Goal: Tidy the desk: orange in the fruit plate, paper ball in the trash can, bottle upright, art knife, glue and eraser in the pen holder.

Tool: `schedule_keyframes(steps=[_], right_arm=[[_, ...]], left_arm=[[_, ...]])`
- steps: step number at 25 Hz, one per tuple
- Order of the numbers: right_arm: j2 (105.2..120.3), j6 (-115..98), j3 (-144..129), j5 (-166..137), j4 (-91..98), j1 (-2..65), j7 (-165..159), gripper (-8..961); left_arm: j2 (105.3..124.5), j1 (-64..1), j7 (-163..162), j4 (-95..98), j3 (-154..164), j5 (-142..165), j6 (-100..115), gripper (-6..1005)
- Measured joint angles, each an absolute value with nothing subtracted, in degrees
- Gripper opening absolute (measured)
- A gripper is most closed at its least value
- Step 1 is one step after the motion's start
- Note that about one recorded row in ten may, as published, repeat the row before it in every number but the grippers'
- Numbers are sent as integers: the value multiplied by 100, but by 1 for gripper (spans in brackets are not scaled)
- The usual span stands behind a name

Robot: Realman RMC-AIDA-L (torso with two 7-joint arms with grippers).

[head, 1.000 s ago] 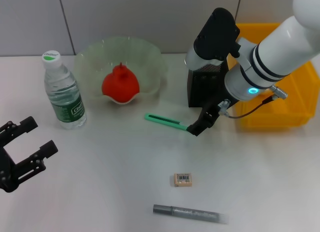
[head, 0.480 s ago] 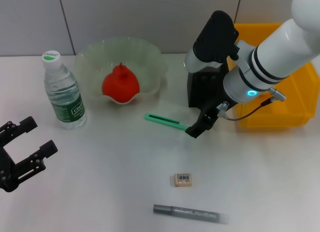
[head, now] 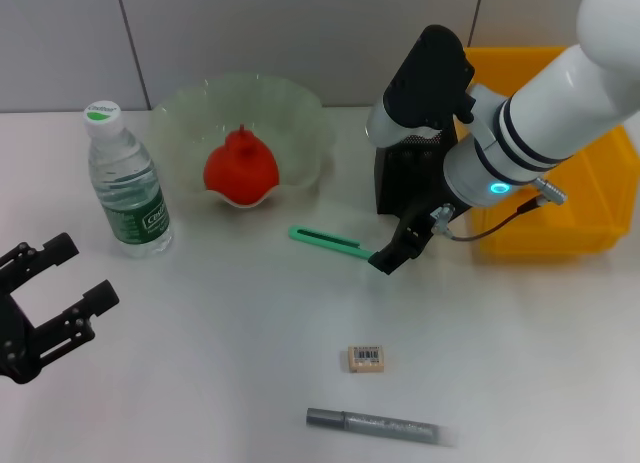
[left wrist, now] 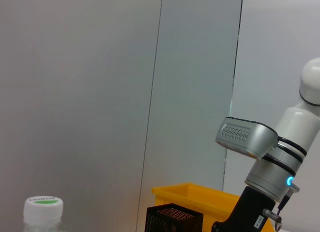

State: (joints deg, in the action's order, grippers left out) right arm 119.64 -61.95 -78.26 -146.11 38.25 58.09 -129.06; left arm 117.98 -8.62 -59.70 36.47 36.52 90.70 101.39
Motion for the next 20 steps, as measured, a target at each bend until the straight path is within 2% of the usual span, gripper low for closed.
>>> schedule_keyframes(steps=[20], right_arm=[[11970,-5654,-7893,-14167,3320,5792,-12622,608]], left_arm=[[11811,-861,-5964,3638,3657,9070,10113,755]])
